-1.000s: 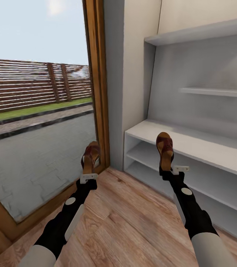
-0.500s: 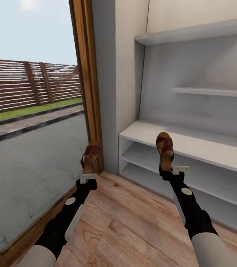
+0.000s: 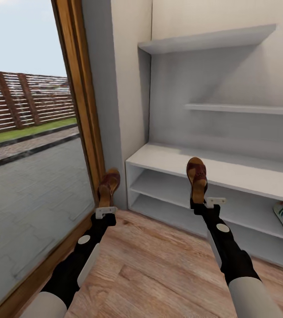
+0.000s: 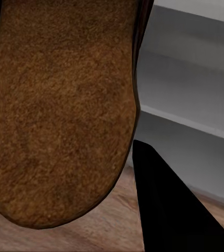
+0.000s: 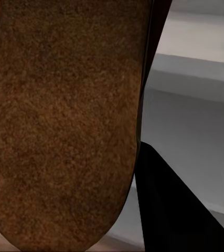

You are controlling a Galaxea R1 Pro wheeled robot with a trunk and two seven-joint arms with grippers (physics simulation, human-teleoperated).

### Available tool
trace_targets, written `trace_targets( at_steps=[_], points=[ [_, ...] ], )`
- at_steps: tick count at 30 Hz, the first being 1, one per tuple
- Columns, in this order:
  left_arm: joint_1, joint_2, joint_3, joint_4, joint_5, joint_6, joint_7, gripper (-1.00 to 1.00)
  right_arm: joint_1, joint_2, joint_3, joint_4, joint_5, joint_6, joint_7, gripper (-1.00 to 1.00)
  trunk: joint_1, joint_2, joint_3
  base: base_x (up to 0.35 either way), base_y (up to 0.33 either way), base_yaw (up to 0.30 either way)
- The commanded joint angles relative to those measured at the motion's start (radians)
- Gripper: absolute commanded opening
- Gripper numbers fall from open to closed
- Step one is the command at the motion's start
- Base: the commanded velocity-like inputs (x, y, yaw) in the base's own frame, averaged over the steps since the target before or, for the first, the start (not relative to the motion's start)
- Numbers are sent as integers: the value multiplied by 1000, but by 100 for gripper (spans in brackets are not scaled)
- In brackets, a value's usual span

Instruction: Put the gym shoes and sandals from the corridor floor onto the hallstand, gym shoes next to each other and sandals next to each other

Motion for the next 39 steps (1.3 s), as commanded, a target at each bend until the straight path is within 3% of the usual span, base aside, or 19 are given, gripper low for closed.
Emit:
trace_targets(
  at_steps=[1, 25, 39],
  points=[
    [0, 1, -3, -2, 5, 6, 6, -100, 0, 0, 0, -2, 7, 6, -2, -100, 0, 0, -1, 0, 61, -266],
    [0, 1, -3, -2, 3, 6, 7, -100, 0, -1, -3, -6, 8, 7, -2, -100, 0, 0, -1, 0, 230, -256],
    [0, 2, -2, -2, 0, 6, 10, -100, 0, -1, -3, -7, 8, 7, -2, -100, 0, 0, 0, 0, 23, -98]
  ],
)
